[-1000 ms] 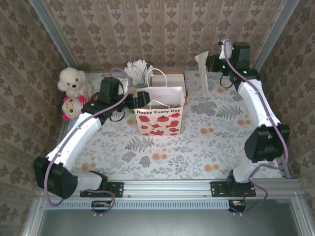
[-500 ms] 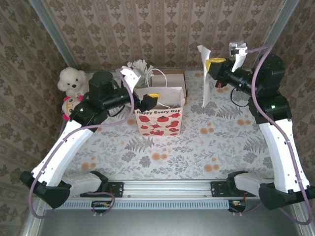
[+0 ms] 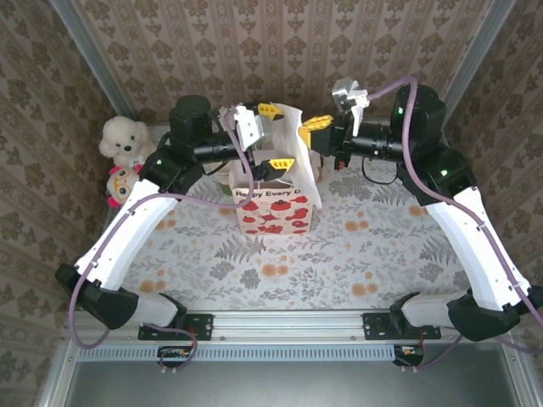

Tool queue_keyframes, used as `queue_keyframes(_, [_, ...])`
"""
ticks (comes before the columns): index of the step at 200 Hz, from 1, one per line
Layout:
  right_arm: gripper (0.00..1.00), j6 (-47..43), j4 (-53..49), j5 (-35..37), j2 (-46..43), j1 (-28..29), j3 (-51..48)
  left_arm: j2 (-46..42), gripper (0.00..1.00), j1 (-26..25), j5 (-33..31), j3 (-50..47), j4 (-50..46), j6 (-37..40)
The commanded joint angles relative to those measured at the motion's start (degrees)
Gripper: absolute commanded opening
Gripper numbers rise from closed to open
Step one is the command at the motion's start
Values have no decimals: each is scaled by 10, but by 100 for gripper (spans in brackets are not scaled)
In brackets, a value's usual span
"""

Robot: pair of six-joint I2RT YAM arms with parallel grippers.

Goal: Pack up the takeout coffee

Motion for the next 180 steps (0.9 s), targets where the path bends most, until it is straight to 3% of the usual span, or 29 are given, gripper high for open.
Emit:
queue_keyframes(1, [0,-8,10,-54,14,10,28,10,100,4,71,21,6,28])
queue_keyframes(41, [0,-4,22,-91,37,10,43,27,99,4,116,41,-5,28])
queue_keyframes(71, [0,-14,21,-104,68,11,54,42,100,2,191,49,6,-1])
queue_keyframes(97, [0,-55,-16,-53,88,8,58,22,100,15,209,17,60,-51])
queue_keyframes(119, [0,-69,-32,-67,111,9,72,9,100,14,224,6,60,-58])
queue_keyframes(139, [0,-59,-8,-107,123,11,76,10,91,10,215,7,34,-46])
queue_keyframes(180, [0,-34,38,-162,124,12,80,20,62,15,170,1,14,-36])
